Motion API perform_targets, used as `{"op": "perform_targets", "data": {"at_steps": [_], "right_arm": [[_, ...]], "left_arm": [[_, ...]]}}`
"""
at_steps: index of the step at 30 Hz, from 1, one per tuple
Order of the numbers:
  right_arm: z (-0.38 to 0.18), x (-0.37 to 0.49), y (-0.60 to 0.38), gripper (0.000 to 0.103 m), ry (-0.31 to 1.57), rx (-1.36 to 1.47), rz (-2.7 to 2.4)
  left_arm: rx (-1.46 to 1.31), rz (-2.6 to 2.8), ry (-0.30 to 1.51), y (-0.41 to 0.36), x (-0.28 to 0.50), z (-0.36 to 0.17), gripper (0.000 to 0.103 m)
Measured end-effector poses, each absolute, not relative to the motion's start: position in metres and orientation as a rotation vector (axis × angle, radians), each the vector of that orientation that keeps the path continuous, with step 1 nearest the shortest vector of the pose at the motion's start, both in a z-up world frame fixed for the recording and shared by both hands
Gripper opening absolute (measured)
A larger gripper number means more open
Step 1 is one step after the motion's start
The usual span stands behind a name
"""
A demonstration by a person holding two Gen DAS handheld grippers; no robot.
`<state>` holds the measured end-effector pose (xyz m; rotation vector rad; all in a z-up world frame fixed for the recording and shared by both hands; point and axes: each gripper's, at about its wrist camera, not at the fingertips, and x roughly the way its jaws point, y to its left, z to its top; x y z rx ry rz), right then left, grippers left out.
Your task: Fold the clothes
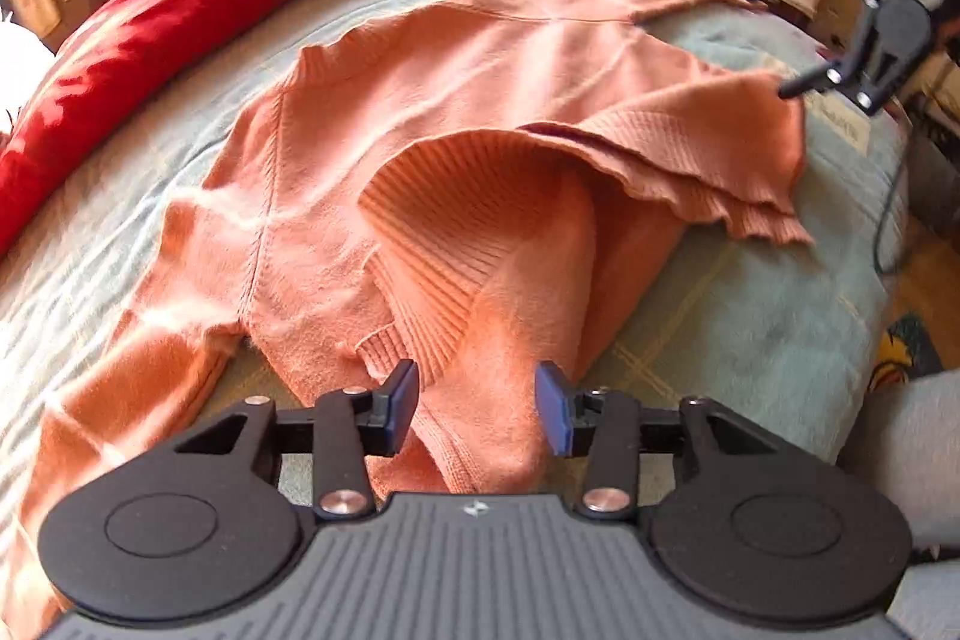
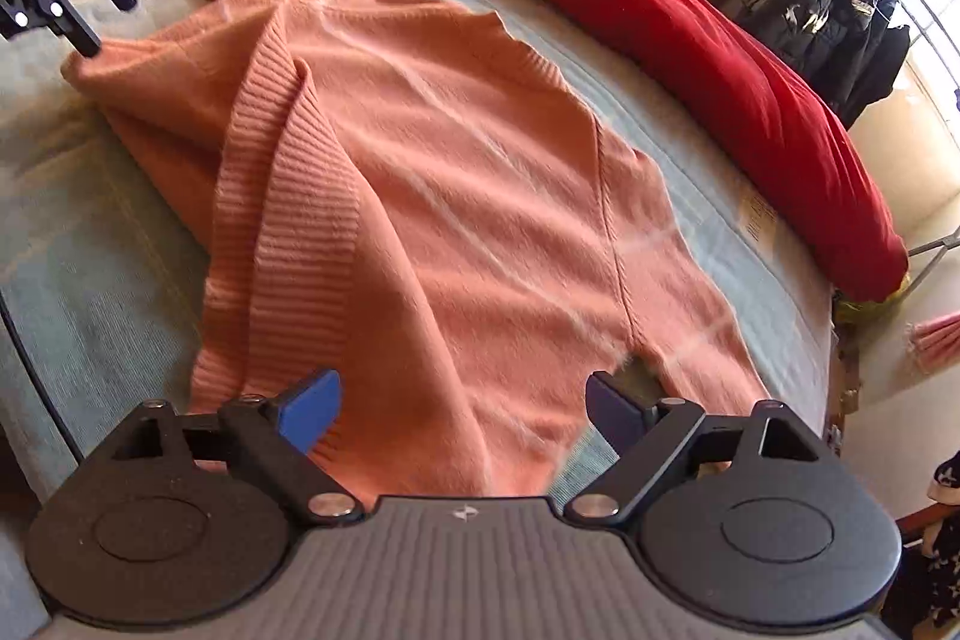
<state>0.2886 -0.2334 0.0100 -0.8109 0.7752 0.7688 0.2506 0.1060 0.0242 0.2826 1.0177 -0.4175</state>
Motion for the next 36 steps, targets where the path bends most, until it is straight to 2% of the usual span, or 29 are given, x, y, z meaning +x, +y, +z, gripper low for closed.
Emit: {"op": "perform_targets", "data": {"at_steps": [7, 15, 18, 23, 30, 36], "right_arm": [[0.001, 0.289, -0.208, 0.092, 0.785, -0.757, 0.836], [-0.012, 0.281, -0.21, 0.092, 0.877, -0.752, 0.87], [-0.013, 0.281, -0.224, 0.092, 0.971, -0.659, 0.808], [-0.022, 0.286, -0.261, 0.093, 1.193, -0.323, 0.678], [-0.072, 0.313, -0.31, 0.094, 1.353, 0.312, 0.567], [-0.128, 0.315, -0.363, 0.095, 1.219, 0.888, 0.493]], "left_arm": [[-0.09, -0.298, 1.181, 0.148, 0.271, -0.021, 0.043], [-0.308, -0.356, 1.238, 0.165, 0.29, -0.049, 0.044], [-0.315, -0.378, 1.235, 0.168, 0.291, -0.051, 0.042], [-0.27, -0.411, 1.234, 0.163, 0.292, -0.053, 0.041], [-0.212, -0.462, 1.242, 0.159, 0.296, -0.055, 0.042], [-0.206, -0.491, 1.245, 0.162, 0.297, -0.056, 0.042]]}}
